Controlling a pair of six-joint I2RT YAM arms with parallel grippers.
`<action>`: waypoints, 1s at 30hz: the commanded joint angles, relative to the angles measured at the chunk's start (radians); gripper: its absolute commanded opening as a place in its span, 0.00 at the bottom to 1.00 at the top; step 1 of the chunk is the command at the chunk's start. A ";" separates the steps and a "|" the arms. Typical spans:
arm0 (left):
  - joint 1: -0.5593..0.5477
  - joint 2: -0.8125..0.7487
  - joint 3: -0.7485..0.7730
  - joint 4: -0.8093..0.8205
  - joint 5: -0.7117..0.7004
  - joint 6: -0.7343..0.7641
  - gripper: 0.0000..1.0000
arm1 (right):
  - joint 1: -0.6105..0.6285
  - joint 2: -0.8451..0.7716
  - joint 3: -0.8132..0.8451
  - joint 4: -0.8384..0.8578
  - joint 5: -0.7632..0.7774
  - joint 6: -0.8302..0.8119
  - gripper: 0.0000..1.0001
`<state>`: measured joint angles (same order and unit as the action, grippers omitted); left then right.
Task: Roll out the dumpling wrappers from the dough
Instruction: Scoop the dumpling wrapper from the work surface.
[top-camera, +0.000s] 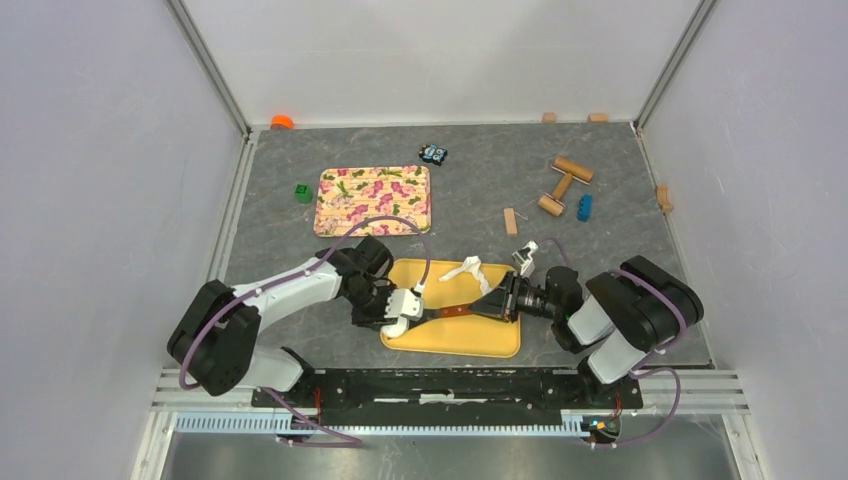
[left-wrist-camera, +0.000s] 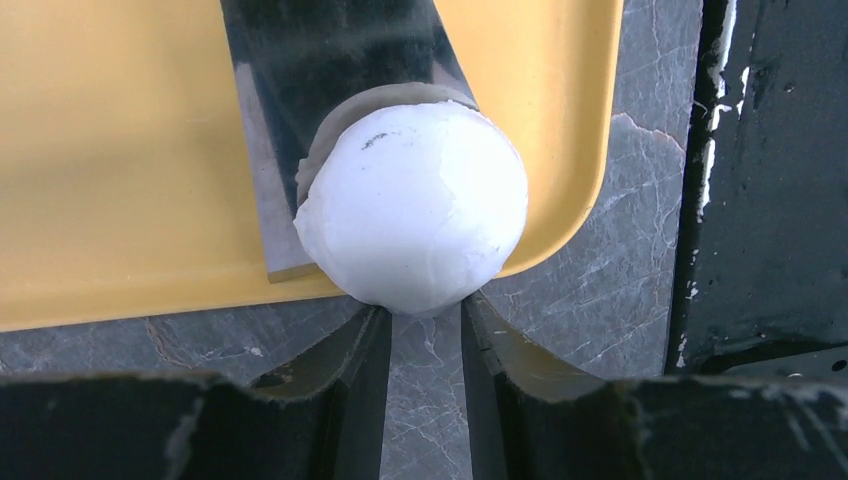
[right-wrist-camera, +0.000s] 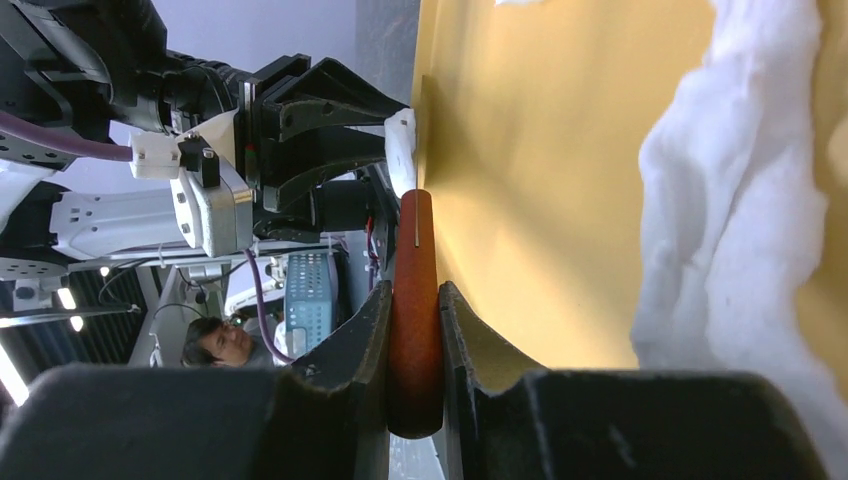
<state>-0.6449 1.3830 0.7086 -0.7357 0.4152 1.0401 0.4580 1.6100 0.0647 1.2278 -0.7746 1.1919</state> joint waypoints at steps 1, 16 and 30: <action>-0.027 0.014 0.031 0.107 0.042 -0.069 0.38 | 0.012 0.052 -0.027 0.285 0.006 0.111 0.00; 0.045 -0.072 0.071 -0.001 0.025 0.019 0.66 | 0.010 -0.024 -0.106 0.255 0.029 0.097 0.00; 0.062 -0.062 0.136 -0.064 0.118 0.020 0.69 | 0.001 0.058 -0.119 0.342 0.047 0.133 0.00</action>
<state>-0.5842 1.3182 0.7837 -0.7845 0.4488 1.0428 0.4610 1.6482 0.0040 1.4506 -0.7319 1.3121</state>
